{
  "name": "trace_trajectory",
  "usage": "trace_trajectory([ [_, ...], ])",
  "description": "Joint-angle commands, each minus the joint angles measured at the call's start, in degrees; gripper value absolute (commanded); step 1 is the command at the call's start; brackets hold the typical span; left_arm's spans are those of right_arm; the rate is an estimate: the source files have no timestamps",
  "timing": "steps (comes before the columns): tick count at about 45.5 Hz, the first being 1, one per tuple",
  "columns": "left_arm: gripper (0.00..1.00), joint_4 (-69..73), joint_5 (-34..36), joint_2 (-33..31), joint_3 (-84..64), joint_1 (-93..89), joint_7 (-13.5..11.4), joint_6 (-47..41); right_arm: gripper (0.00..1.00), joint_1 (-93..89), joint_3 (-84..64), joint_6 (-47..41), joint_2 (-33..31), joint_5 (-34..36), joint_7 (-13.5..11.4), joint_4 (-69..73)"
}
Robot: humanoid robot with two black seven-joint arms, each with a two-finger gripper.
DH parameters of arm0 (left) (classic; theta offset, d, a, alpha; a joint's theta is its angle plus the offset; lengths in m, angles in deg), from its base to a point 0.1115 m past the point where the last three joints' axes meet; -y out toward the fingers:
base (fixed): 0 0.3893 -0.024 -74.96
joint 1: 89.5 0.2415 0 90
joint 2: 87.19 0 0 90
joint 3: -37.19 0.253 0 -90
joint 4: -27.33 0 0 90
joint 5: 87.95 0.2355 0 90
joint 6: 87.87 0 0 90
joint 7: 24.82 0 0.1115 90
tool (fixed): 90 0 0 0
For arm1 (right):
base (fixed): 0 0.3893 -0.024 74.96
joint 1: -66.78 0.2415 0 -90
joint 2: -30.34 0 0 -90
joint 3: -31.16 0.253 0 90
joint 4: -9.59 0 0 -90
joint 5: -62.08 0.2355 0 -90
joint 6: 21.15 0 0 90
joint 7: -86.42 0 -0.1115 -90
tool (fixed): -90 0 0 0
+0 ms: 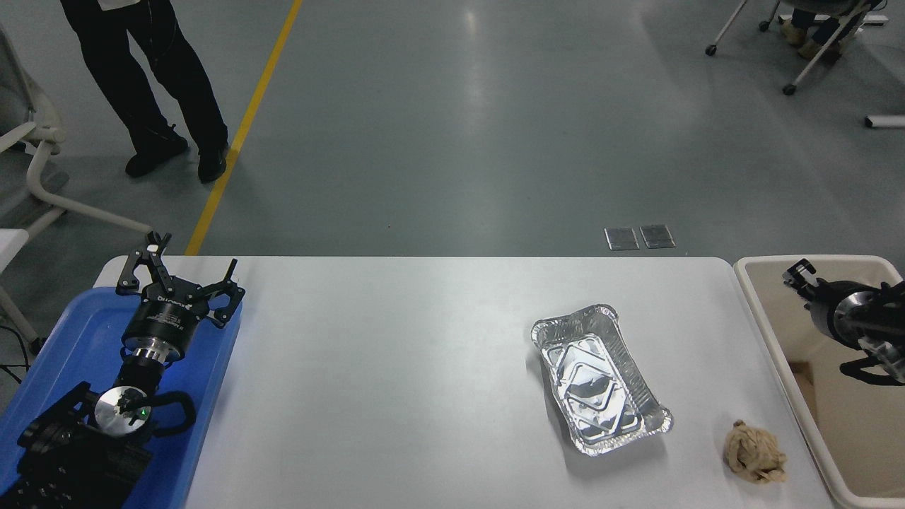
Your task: Pick up foil plate and place in dustbin
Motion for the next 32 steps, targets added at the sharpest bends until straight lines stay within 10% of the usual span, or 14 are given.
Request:
trace_trajectory([
  [1,0.99,0.0,-0.1,0.0,0.0,0.0,0.0,0.0,1.00,17.9,-16.2,-4.7,2.0,-1.1,0.0,15.4],
  [32,0.99,0.0,-0.1,0.1,0.0,0.1,0.0,0.0,1.00,52.6,-27.1,-5.9,23.5,-3.7,0.1,42.0],
])
